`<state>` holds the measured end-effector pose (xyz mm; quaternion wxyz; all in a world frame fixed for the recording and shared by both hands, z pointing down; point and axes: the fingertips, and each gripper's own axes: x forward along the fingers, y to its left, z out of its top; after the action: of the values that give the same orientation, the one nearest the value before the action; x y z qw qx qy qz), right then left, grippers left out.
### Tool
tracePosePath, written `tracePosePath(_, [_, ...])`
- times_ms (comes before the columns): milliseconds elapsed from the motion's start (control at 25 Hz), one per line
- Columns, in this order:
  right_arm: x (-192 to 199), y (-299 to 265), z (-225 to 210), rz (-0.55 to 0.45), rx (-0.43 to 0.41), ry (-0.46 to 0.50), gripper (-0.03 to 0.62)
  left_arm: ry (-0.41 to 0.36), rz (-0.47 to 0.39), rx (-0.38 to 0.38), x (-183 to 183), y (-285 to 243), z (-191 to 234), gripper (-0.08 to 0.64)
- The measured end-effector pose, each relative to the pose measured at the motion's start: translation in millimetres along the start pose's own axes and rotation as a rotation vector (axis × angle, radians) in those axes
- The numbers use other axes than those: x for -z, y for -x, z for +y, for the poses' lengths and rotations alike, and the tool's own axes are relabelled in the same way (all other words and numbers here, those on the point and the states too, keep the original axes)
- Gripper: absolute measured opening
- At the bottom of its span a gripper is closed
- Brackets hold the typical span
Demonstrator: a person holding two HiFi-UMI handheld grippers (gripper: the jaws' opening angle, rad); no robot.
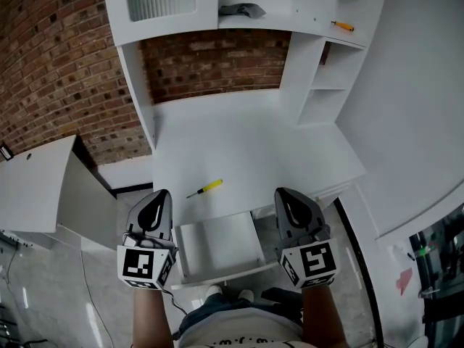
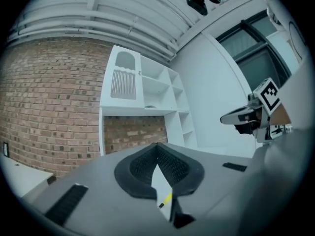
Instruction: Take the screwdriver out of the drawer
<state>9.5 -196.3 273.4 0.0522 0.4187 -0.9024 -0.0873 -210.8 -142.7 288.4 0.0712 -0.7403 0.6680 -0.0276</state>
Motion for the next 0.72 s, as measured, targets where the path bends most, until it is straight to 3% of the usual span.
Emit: tracePosePath(720, [-15,14,-1,-0.027,-0.003,0.055,0.009,-0.006,-0.053,-0.056,-20,12,5,0.012])
